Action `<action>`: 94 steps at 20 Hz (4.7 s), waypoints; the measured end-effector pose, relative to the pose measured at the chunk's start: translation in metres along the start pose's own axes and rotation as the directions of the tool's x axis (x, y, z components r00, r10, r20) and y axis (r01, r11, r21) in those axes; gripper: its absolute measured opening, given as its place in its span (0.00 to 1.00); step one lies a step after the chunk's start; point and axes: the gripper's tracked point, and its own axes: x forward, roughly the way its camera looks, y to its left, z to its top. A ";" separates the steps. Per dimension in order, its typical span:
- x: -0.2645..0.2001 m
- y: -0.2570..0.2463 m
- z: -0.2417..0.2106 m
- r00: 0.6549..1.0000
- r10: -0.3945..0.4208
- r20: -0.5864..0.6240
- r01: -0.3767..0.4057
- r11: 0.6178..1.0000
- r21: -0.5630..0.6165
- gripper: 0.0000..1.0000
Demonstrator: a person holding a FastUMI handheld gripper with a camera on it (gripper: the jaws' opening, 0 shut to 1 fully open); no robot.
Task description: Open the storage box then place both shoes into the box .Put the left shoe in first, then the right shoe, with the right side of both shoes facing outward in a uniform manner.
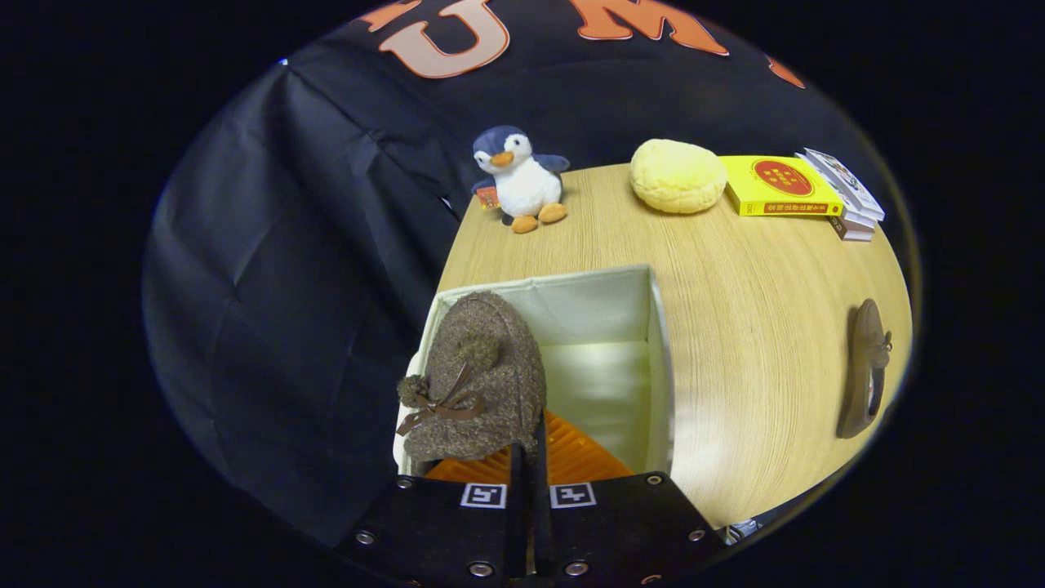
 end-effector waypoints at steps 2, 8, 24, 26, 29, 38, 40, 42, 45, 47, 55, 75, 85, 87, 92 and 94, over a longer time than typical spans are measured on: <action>0.014 0.005 -0.008 0.999 -0.004 -0.033 0.004 1.000 -0.001 0.05; 0.034 0.024 -0.029 0.993 0.036 -0.114 -0.036 0.999 0.000 0.17; -0.091 -0.006 0.040 0.931 0.333 0.153 -0.318 0.941 -0.114 0.92; -0.105 -0.044 0.044 0.933 0.310 0.181 -0.295 0.950 -0.106 0.96; -0.118 -0.101 0.044 0.944 0.260 0.202 -0.245 0.965 -0.094 0.98; -0.135 -0.287 0.033 0.971 0.035 0.236 -0.044 0.998 0.034 0.98; -0.136 -0.328 0.028 0.971 -0.025 0.236 0.013 0.999 0.051 0.98; -0.136 -0.360 0.022 0.971 -0.063 0.230 0.049 0.997 0.065 0.98; -0.133 -0.402 0.010 0.971 -0.116 0.208 0.102 0.992 0.077 0.99; -0.126 -0.425 0.001 0.971 -0.144 0.189 0.130 0.988 0.084 0.98; -0.084 -0.478 -0.042 0.982 -0.175 0.075 0.171 0.984 0.059 0.88; -0.060 -0.481 -0.033 0.965 -0.259 0.031 0.239 0.926 0.292 0.08; -0.095 -0.383 0.001 0.974 -0.210 0.085 0.183 0.950 0.252 0.07; -0.099 -0.357 0.008 0.977 -0.190 0.096 0.162 0.958 0.238 0.07; -0.099 -0.300 0.013 0.985 -0.145 0.094 0.125 0.973 0.193 0.07; -0.102 -0.275 0.018 0.987 -0.133 0.095 0.114 0.977 0.182 0.07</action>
